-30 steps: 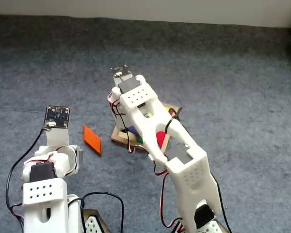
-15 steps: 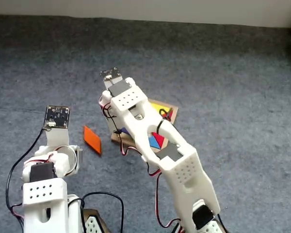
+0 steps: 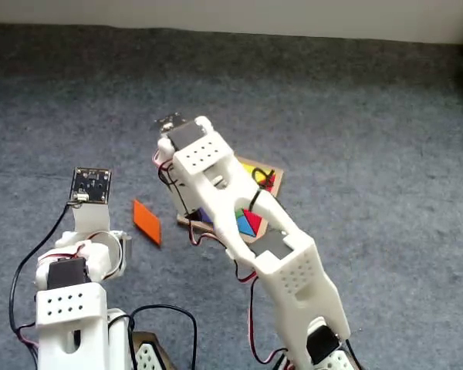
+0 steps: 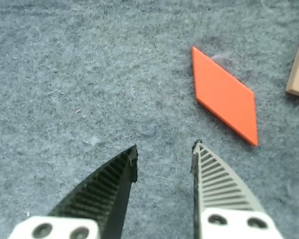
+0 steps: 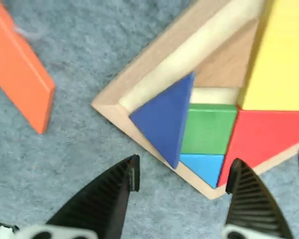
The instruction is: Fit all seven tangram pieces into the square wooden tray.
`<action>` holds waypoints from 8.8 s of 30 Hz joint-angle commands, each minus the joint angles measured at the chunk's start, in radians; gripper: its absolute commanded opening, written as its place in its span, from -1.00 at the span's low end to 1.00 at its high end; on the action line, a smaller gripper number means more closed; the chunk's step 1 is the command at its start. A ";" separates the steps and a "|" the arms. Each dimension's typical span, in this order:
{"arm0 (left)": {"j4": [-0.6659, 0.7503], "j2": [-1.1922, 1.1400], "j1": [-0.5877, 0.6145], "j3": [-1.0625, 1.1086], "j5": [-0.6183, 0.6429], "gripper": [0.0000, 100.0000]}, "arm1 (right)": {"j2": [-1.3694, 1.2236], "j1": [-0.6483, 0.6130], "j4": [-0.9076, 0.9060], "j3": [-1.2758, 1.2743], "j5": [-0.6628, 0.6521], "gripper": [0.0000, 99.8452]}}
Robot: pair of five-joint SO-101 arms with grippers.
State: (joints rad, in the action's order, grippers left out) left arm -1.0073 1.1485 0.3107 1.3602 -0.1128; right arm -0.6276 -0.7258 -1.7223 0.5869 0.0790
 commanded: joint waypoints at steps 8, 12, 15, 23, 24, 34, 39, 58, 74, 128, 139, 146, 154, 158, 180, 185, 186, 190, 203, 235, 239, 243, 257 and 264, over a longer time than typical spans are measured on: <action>0.015 0.013 0.010 -0.002 0.002 -0.63 | 0.105 0.157 0.070 0.004 -0.152 -0.99; 0.015 0.013 0.010 -0.002 0.002 -0.63 | 0.053 0.122 0.084 -0.061 -0.163 -0.99; 0.015 0.013 0.010 -0.002 0.002 -0.63 | 0.039 0.096 0.084 -0.064 -0.163 -0.99; 0.015 0.013 0.010 -0.002 0.002 -0.63 | 0.019 0.047 0.183 -0.127 -0.157 -0.99; 0.015 0.013 0.010 -0.002 0.002 -0.63 | 0.012 0.041 0.199 -0.143 -0.157 -0.99; 0.015 0.013 0.010 -0.002 0.000 -0.63 | -0.025 -0.004 0.231 -0.162 -0.157 -0.99; 0.015 0.013 0.010 -0.002 0.000 -0.63 | -0.031 -0.019 0.294 -0.168 -0.157 -0.99; 0.015 0.013 0.010 -0.002 0.000 -0.63 | 0.111 0.124 0.189 -0.163 -0.161 -0.99; 0.015 0.013 0.010 -0.002 0.000 -0.63 | 0.154 0.044 0.364 -0.389 -0.163 -0.99; -0.106 -0.733 -0.182 -0.536 0.470 -0.32 | 1.682 0.757 0.941 -2.072 -0.164 -0.99; 0.046 -1.010 -0.179 -0.587 0.546 -0.33 | 1.822 0.762 0.935 -2.144 -0.164 -0.99; 0.046 -1.176 -0.179 -0.727 0.543 -0.53 | 1.839 0.763 0.912 -2.144 -0.164 -0.99; -0.041 -1.299 -0.180 -0.872 0.539 -0.73 | 1.842 0.763 0.912 -2.157 -0.164 -0.99; -0.049 -1.299 -0.180 -0.889 0.509 -0.82 | 1.842 0.763 0.912 -2.157 -0.164 -0.99; -0.032 -1.003 -0.404 -0.986 0.324 -0.88 | 1.842 0.794 0.912 -2.158 -0.164 -0.99; 0.051 -1.003 -0.478 -1.013 0.324 -0.88 | 1.842 0.794 0.912 -2.158 -0.164 -0.99; 0.075 -1.003 -0.490 -1.012 0.324 -0.88 | 1.842 0.794 0.912 -2.158 -0.164 -0.99; 0.152 -1.046 -0.524 -1.018 0.325 -0.88 | 1.842 0.794 0.912 -2.158 -0.164 -0.99; 0.104 -1.501 -0.542 -1.368 0.325 -0.88 | 1.842 0.794 0.917 -2.158 -0.164 -0.99; -0.158 -1.636 -0.578 -1.554 0.439 -0.64 | 1.842 0.794 0.915 -2.158 -0.164 -0.99; -0.230 -1.633 -0.581 -1.601 0.437 -0.64 | 1.842 0.794 0.915 -2.158 -0.164 -0.99; -0.328 -1.635 -0.584 -1.689 0.417 -0.64 | 1.842 0.794 0.915 -2.158 -0.164 -0.99; -0.367 -1.647 -0.648 -1.673 0.290 -0.63 | 1.842 0.794 0.915 -2.158 -0.164 -0.99; -0.333 -1.756 -0.596 -1.658 0.290 -0.63 | 1.842 0.796 0.915 -2.158 -0.164 -0.99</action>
State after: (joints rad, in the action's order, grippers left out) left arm -1.3510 -0.5654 -0.3107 -0.2708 0.1895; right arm 1.1983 0.0568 -0.8063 -1.5796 -0.0744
